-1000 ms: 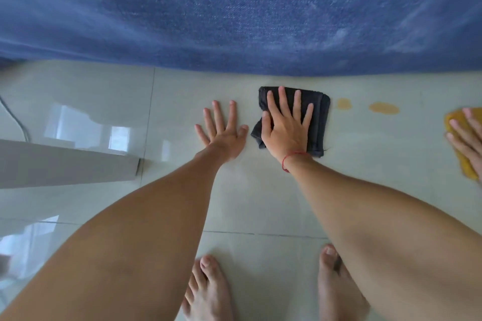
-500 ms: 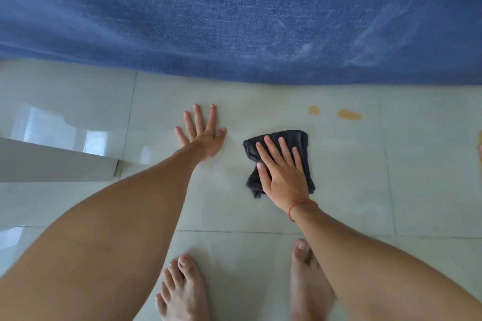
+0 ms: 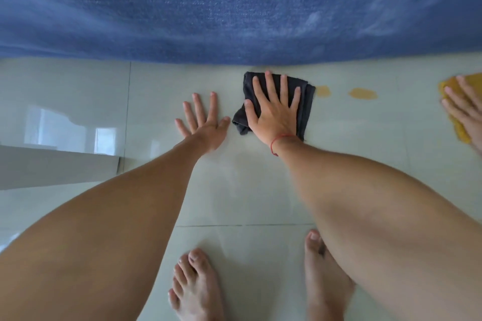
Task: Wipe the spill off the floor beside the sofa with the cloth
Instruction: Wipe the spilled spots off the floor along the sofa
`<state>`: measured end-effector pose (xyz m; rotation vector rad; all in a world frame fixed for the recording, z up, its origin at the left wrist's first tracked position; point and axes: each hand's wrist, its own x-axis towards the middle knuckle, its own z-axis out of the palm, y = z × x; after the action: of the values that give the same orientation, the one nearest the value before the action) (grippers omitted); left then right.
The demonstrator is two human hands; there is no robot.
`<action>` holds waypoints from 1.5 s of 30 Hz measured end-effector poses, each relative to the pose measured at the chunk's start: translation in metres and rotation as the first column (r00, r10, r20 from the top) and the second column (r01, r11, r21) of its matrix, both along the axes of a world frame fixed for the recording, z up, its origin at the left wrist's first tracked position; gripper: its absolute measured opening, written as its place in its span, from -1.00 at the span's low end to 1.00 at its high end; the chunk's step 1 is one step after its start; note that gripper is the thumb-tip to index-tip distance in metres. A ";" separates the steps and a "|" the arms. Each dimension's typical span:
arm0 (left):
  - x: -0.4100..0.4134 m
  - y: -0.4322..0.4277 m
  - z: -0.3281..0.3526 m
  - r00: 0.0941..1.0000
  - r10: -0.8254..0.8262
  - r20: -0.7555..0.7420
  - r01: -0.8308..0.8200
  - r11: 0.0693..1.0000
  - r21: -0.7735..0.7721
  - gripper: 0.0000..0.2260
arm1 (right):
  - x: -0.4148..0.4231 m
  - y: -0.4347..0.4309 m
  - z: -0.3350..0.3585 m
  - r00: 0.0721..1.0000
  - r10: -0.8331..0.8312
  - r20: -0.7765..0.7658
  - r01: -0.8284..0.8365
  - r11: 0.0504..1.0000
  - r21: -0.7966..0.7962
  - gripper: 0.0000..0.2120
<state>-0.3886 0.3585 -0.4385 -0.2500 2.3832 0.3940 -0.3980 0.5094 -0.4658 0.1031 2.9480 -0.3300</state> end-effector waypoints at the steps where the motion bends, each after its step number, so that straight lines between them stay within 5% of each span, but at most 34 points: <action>1: 0.001 0.000 0.000 1.000 0.004 -0.003 -0.004 1.000 0.000 -0.44 | 0.006 0.001 0.000 1.000 0.012 -0.008 -0.012 1.000 -0.009 -0.46; 5: 0.006 0.005 -0.004 0.994 0.026 -0.103 -0.032 0.998 -0.055 -0.43 | 0.050 0.013 0.003 0.997 0.057 -0.045 -0.059 0.998 -0.032 -0.49; 9: 0.003 0.043 0.000 0.934 -0.123 -0.334 0.092 0.990 -0.108 -0.46 | 0.100 0.057 0.001 1.000 0.030 -0.008 -0.030 0.999 -0.015 -0.50; 17: -0.012 0.077 -0.003 0.987 -0.099 -0.123 0.097 0.995 -0.020 -0.50 | 0.093 0.111 0.004 0.976 -0.214 0.030 0.213 0.977 0.029 -0.44; 27: -0.023 0.077 -0.002 0.989 -0.143 -0.034 0.142 0.989 -0.030 -0.46 | 0.017 0.075 -0.001 0.963 -0.269 0.020 0.269 0.963 0.006 -0.49; 39: -0.028 0.080 0.008 0.991 -0.134 -0.008 0.134 0.991 -0.012 -0.48 | 0.064 0.081 0.002 0.998 0.036 -0.045 -0.039 0.998 -0.057 -0.52; 45: -0.027 0.079 0.005 0.991 -0.131 -0.031 0.131 0.991 -0.013 -0.49 | 0.099 0.141 0.004 0.935 -0.353 0.030 0.353 0.935 -0.013 -0.47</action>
<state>-0.4159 0.4374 -0.4331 -0.0920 2.4177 0.3263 -0.2994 0.6501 -0.4617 0.6353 2.8876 -0.3987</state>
